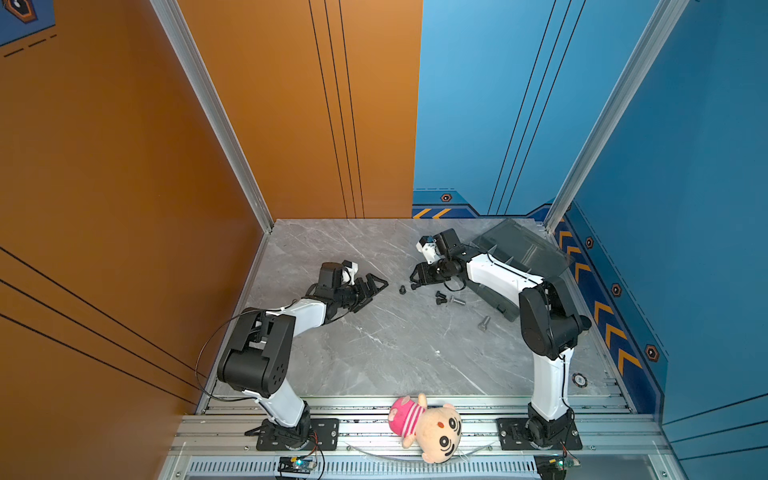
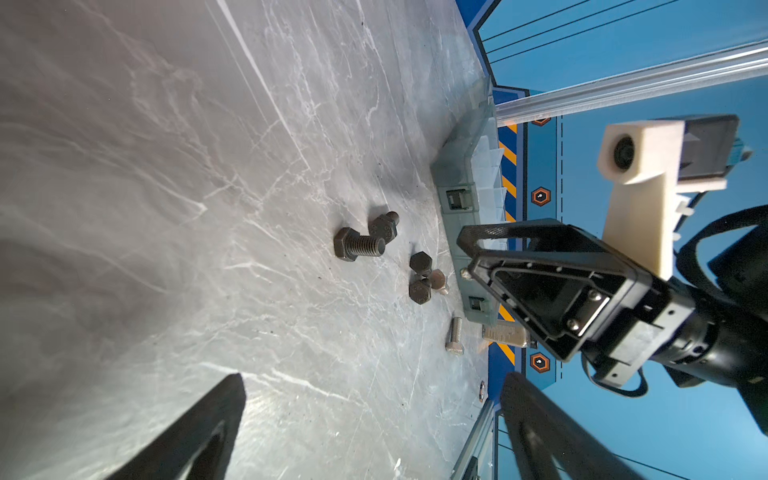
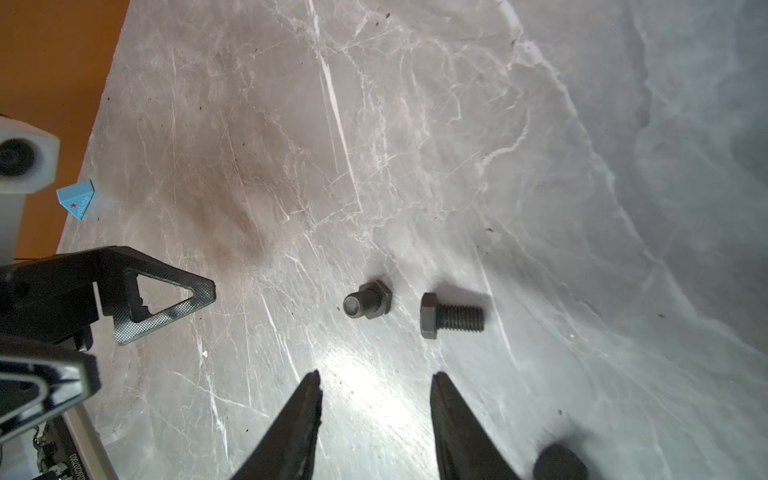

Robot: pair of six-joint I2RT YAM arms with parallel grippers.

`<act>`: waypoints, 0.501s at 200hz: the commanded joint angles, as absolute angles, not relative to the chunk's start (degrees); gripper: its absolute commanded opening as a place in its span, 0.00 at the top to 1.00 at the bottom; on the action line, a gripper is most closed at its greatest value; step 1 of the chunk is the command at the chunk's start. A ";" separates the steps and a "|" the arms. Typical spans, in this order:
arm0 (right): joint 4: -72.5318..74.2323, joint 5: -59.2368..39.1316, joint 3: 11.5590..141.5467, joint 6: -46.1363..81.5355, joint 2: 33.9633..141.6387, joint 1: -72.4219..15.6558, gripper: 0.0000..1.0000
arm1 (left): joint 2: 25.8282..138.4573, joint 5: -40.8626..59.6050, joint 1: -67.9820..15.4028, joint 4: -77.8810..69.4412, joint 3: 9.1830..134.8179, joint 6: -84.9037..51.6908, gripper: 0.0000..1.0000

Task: Sort the screws and nuts into containers
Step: 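Lower the right gripper onto a black hex bolt and close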

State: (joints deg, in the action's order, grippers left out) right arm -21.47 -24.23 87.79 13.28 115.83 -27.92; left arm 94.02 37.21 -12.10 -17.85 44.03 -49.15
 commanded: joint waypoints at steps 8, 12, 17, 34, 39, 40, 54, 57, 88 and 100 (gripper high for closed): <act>-17.56 -22.43 86.98 10.78 117.52 -30.06 0.54 | 92.17 38.66 -11.40 -18.74 42.85 -49.13 0.02; -17.38 -21.83 87.12 10.63 117.66 -30.27 0.54 | 92.09 38.59 -11.26 -18.72 42.89 -49.11 0.02; -17.23 -20.79 87.08 10.34 117.82 -30.72 0.54 | 92.09 38.59 -11.25 -18.78 42.82 -49.14 0.02; -17.14 -17.68 87.36 9.33 118.45 -31.97 0.54 | 91.97 38.62 -11.09 -18.79 42.73 -49.07 0.02; -17.10 -17.39 87.47 9.22 118.47 -32.23 0.54 | 91.89 38.63 -11.07 -18.73 42.78 -49.09 0.02; -17.12 -17.35 87.59 9.18 118.47 -32.29 0.54 | 91.87 38.65 -11.07 -18.77 42.75 -49.06 0.02; -16.57 -16.83 87.54 9.49 120.26 -32.65 0.54 | 91.84 38.57 -11.07 -18.83 42.64 -49.13 0.02; -16.51 -16.72 87.46 9.41 120.47 -32.76 0.54 | 91.77 38.55 -11.07 -18.83 42.63 -49.09 0.02; -15.06 -15.79 87.27 9.48 121.87 -33.72 0.55 | 91.76 38.60 -10.90 -18.83 42.53 -49.13 0.02; -14.83 -14.95 87.33 9.24 122.45 -34.25 0.55 | 91.83 38.64 -10.82 -18.89 42.54 -49.11 0.02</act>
